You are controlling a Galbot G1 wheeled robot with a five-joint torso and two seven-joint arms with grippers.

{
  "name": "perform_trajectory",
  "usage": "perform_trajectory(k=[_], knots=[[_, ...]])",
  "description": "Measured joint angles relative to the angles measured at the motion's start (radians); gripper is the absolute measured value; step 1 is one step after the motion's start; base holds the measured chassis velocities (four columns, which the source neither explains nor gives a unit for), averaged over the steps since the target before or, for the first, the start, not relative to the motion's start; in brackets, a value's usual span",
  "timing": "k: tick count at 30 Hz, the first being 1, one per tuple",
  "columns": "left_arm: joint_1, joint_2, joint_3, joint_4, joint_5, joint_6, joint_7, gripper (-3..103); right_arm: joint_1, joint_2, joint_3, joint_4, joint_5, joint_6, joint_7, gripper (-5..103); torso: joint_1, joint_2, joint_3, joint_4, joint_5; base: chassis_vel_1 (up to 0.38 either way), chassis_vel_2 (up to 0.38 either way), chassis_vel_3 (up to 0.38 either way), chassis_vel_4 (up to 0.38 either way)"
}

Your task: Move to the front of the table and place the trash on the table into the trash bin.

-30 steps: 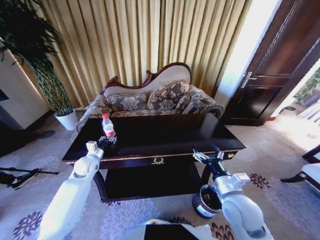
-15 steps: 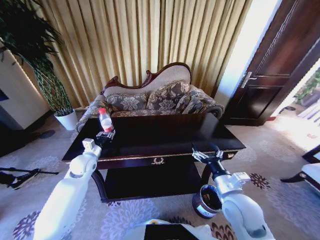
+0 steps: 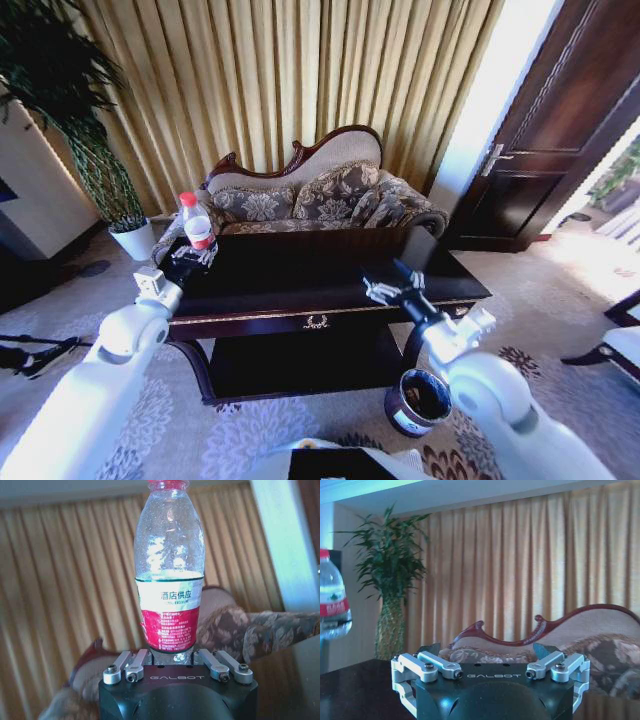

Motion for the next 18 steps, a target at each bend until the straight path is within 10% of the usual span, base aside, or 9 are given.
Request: perform_trajectory(k=[18], knots=[[-0.323,0.248,0.325,0.138,-0.098,-0.097,0.021,31,0.546,0.017,-0.382,-0.233,0.138,0.010,0.024,100,0.000,0.000,0.000,-0.0002,-0.0005,0.000,0.000,0.000,0.000]])
